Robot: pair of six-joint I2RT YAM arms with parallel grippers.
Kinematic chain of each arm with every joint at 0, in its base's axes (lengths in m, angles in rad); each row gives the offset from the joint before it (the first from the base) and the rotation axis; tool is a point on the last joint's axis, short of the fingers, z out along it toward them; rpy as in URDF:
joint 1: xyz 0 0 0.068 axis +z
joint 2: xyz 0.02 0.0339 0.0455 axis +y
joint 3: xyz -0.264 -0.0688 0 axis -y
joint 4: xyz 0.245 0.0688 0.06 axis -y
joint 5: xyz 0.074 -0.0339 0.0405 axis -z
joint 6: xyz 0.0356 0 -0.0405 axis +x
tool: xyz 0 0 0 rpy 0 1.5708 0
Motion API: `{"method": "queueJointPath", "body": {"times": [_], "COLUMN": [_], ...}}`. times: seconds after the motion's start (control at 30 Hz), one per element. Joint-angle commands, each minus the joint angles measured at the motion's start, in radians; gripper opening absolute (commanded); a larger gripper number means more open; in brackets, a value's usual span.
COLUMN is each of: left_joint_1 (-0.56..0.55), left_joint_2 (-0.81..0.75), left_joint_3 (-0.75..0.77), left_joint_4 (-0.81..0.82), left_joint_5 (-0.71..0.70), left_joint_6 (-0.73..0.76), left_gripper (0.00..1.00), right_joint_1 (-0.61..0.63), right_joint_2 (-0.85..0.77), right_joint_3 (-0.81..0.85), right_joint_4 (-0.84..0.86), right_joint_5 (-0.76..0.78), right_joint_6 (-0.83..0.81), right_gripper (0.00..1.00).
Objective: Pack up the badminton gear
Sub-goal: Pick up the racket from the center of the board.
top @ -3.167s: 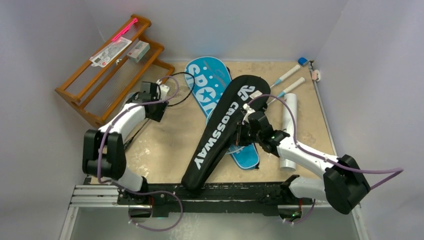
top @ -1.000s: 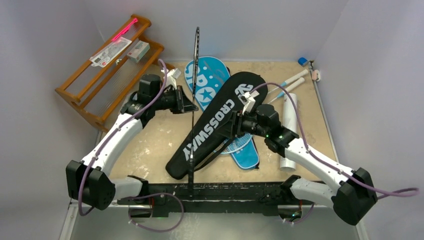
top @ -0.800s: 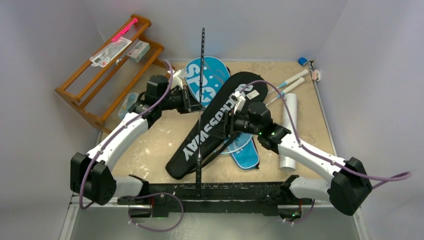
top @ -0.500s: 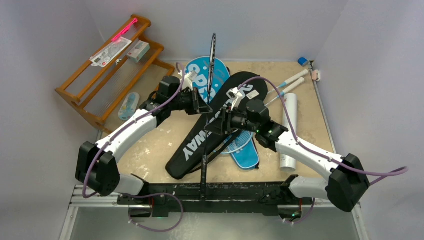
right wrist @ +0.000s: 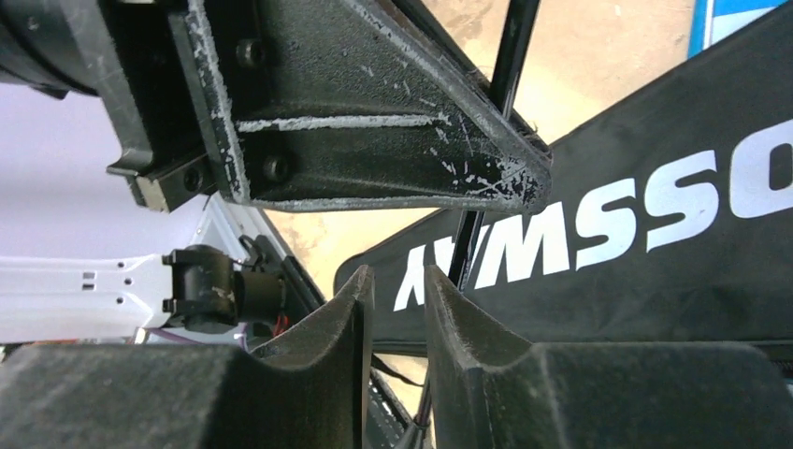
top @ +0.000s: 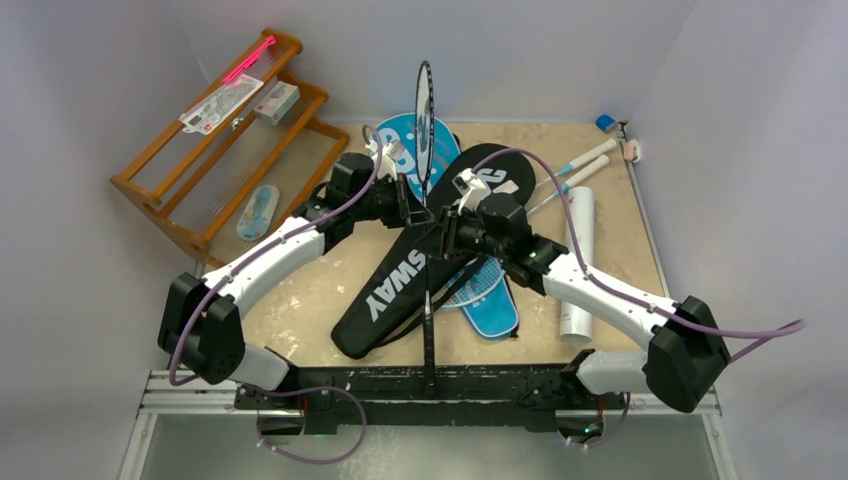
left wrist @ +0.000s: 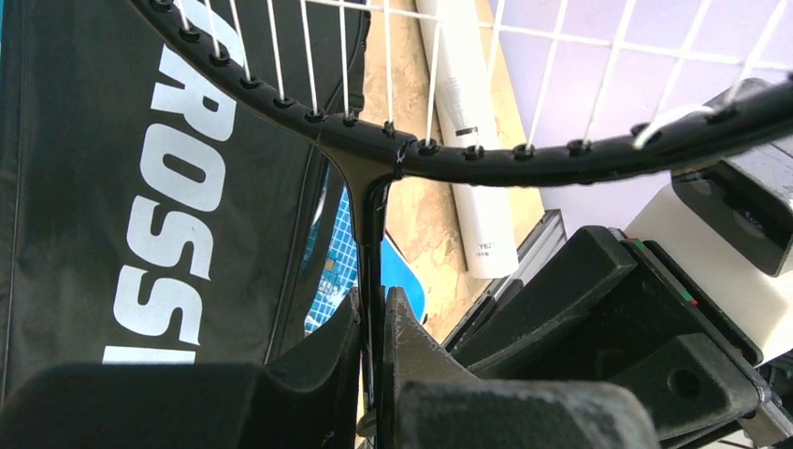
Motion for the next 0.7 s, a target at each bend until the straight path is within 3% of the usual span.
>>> {"method": "queueJointPath", "body": {"times": [0.0, 0.4, 0.67], "left_joint_1": [-0.013, -0.016, -0.017], "left_joint_2": [0.002, 0.020, 0.022], "left_joint_3": [0.064, 0.078, 0.084], "left_joint_4": [0.061, -0.034, -0.023], "left_joint_5": [-0.003, -0.111, -0.093], "left_joint_6": [-0.024, 0.042, 0.030], "left_gripper": [0.00, 0.00, 0.00], "right_joint_1": [0.000, 0.000, 0.000], "right_joint_2": [0.023, -0.051, -0.017], "right_joint_3": [0.046, 0.011, 0.019], "right_joint_4": [-0.075, -0.091, -0.123], "right_joint_5": [0.104, 0.100, 0.191], "right_joint_6": [0.009, -0.025, -0.049], "right_gripper": [0.31, 0.48, 0.48]}}
